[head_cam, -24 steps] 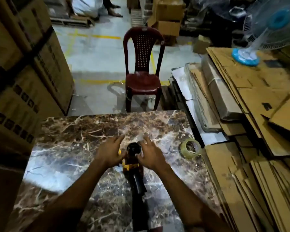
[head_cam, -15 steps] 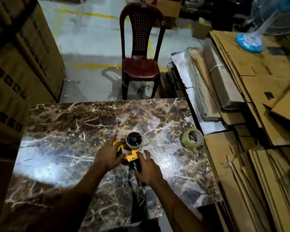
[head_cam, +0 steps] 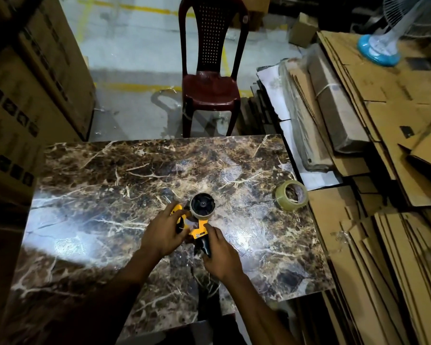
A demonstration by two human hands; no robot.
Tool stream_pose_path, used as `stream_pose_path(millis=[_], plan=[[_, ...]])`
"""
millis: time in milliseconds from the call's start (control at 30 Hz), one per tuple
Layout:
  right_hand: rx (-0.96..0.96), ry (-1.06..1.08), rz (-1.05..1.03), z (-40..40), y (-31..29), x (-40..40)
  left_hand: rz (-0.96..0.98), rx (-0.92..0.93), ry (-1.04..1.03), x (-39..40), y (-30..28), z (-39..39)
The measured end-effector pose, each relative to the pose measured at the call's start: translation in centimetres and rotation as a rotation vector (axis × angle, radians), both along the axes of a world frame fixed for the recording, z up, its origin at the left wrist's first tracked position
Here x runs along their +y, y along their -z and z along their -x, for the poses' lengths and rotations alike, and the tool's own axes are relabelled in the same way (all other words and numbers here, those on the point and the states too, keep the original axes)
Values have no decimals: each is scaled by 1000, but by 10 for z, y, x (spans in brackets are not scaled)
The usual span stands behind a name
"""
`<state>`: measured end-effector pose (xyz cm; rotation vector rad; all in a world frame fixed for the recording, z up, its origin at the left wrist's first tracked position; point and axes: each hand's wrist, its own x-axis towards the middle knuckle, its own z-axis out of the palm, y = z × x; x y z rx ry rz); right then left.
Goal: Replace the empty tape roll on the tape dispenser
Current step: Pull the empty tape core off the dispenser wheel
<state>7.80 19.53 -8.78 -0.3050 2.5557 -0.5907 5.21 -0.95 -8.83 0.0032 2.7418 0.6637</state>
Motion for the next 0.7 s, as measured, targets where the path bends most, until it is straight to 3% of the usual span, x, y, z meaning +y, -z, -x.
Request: stream_pose_path(millis=[100, 233, 367, 700], plan=[[2, 51, 63, 1, 7, 5, 95, 63, 0, -2, 9, -3], [3, 413, 248, 32, 9, 3, 144, 176, -87, 1, 15, 25], [-21, 636, 378, 85, 16, -7, 74, -9, -7, 0, 19, 83], [-300, 708, 568, 126, 45, -7, -221, -285, -118, -1, 43, 111]])
